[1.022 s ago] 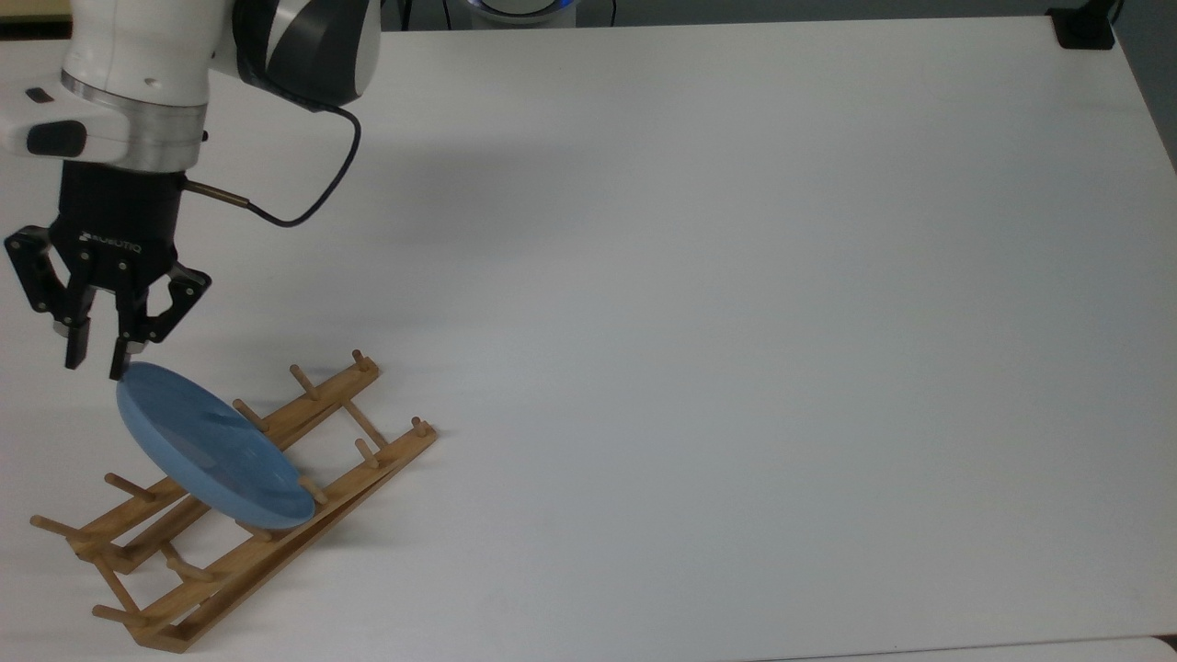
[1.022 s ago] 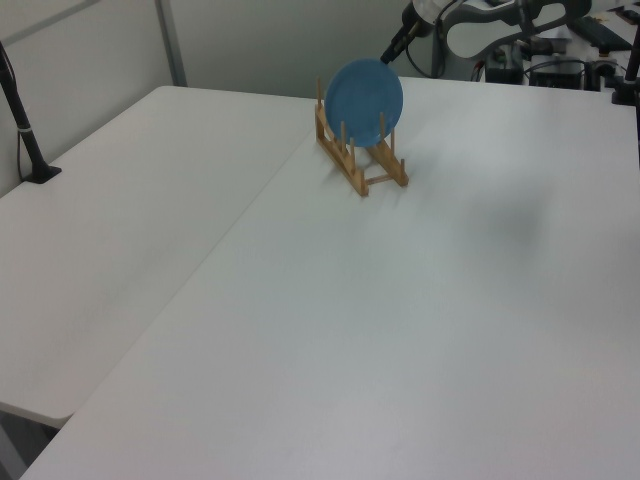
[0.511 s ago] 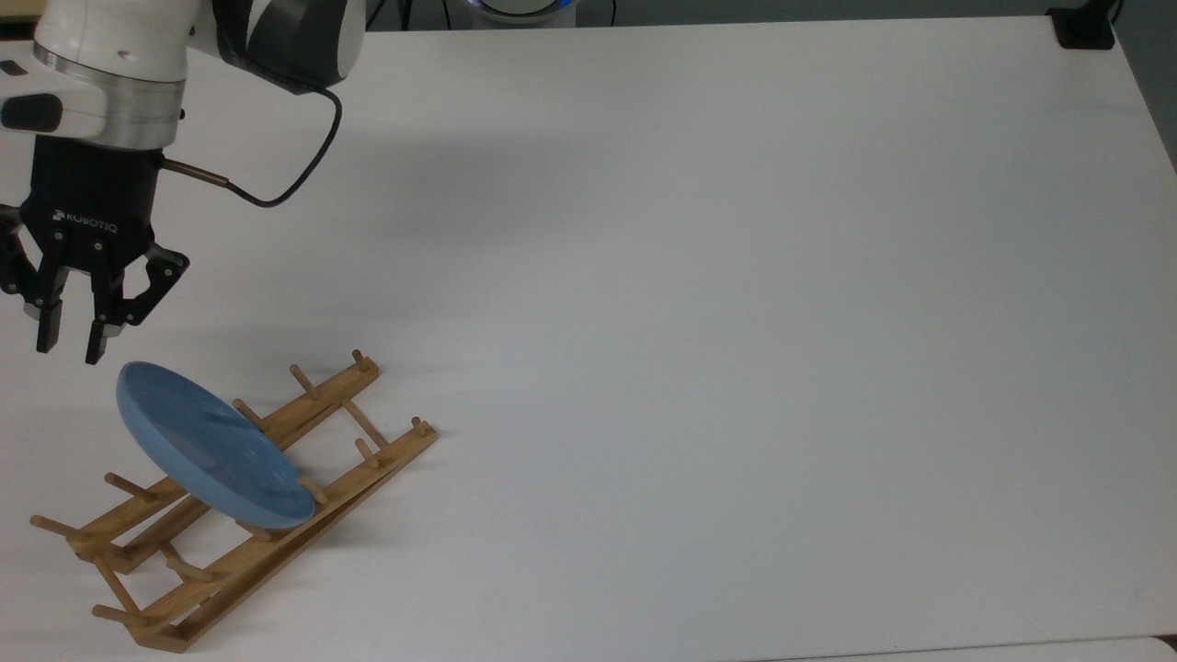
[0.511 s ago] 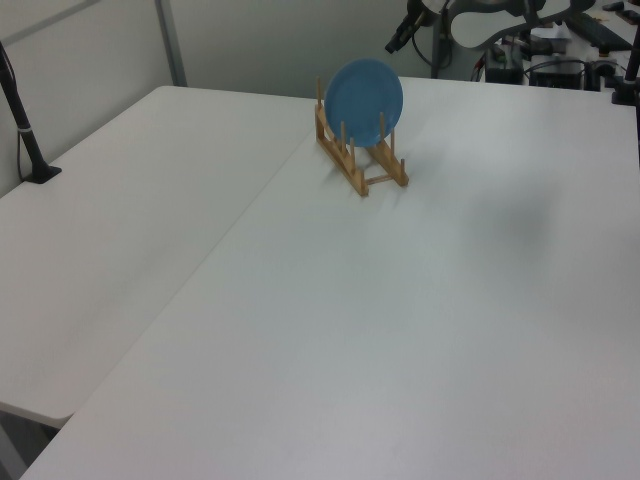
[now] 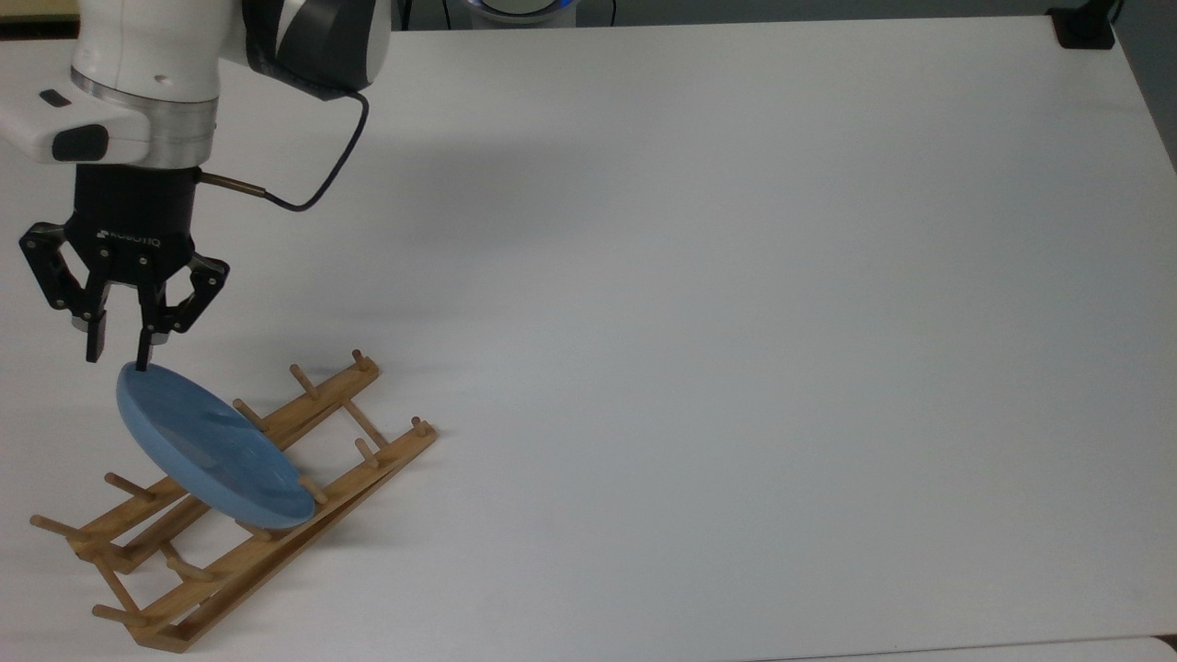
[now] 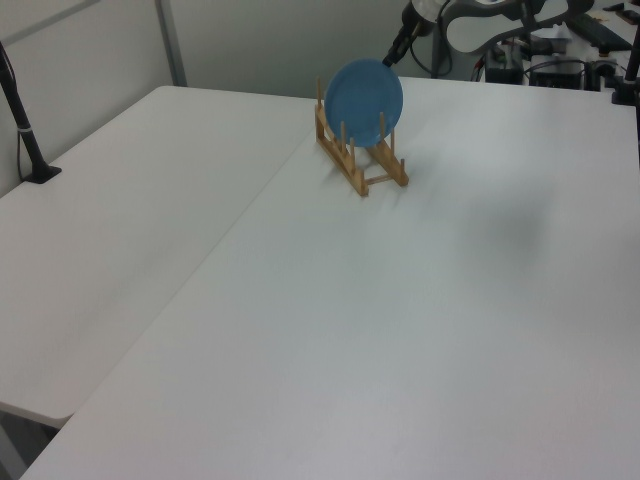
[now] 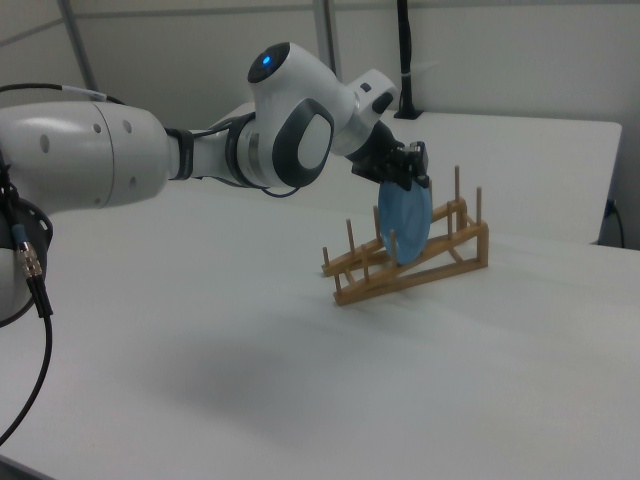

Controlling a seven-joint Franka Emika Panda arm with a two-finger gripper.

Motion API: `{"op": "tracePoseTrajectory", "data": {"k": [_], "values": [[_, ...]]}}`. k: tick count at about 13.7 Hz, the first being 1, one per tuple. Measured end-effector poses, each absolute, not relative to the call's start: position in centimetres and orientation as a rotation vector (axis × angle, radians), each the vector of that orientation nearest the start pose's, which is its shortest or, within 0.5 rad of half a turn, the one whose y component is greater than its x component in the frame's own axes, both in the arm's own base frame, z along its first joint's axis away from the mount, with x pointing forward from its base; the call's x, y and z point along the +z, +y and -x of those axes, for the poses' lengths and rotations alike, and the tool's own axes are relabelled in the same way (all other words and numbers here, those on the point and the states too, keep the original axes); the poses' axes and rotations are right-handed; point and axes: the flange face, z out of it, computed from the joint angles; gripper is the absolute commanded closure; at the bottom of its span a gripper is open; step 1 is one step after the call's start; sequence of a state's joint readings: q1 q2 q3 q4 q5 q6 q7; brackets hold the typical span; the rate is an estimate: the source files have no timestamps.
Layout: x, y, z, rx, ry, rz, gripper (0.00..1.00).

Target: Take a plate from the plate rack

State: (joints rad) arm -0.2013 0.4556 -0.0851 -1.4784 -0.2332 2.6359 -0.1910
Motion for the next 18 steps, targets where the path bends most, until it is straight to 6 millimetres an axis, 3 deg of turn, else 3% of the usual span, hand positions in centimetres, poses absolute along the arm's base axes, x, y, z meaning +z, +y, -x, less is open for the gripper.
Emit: {"op": "tracePoseTrajectory", "data": {"k": [4,13,17,18], "values": [[49.0,-18.4,-71.5,-1.072,-0.17,3.33,0.65],[46.4,-19.4,-71.7,-1.0,-0.2,3.355,0.67],[46.5,-20.0,-71.6,-1.001,-0.196,3.359,0.8],[46.6,-20.0,-71.6,-1.004,-0.196,3.359,0.88]]}}
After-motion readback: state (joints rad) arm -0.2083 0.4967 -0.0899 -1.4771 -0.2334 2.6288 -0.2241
